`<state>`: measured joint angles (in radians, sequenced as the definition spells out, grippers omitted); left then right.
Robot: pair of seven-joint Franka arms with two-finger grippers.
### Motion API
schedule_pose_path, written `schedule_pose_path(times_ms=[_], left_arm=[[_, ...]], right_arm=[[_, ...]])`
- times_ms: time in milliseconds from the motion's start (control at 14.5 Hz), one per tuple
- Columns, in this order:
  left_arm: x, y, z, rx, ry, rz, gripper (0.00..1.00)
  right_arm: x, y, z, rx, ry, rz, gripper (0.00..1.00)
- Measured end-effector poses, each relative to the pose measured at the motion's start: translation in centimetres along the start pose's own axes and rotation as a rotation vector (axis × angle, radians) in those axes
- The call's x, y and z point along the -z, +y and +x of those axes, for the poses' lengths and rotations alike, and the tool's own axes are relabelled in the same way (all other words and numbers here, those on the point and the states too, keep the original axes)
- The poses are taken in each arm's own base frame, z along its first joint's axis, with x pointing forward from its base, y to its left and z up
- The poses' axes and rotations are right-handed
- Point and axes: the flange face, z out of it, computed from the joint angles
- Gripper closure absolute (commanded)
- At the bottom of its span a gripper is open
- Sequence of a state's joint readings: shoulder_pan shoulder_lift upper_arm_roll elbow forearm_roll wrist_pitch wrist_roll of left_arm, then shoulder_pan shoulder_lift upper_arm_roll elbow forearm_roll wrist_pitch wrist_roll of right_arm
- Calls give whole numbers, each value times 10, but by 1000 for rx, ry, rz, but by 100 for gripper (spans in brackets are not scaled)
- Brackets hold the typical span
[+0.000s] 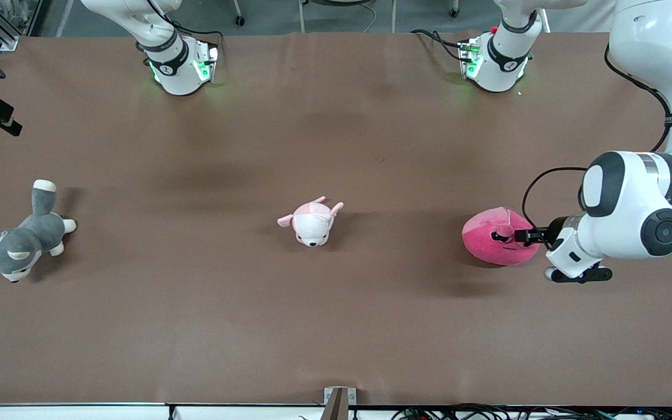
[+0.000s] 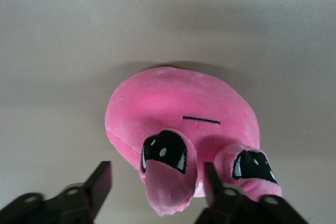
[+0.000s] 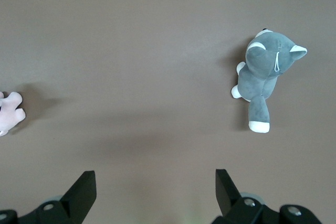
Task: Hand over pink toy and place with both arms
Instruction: 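Close the left gripper on the pink plush toy's ear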
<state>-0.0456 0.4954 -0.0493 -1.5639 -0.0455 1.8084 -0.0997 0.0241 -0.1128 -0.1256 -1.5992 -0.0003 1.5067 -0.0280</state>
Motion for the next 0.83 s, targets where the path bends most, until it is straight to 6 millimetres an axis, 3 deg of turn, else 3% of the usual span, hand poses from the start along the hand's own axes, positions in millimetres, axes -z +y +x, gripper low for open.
schedule_pose_path(times_ms=[138,413,620,826], left_arm=[[0,0,0,0,0,0,70],[0,3,0,-4,0,0,100],[2,11,-1,-13,3,-2,100],[18,32,-8,7,23,-17,100]], right_arm=[[0,0,0,0,0,0,0],[0,0,0,0,0,0,0],[0,0,0,0,0,0,0],[0,0,0,0,-1,0,0]])
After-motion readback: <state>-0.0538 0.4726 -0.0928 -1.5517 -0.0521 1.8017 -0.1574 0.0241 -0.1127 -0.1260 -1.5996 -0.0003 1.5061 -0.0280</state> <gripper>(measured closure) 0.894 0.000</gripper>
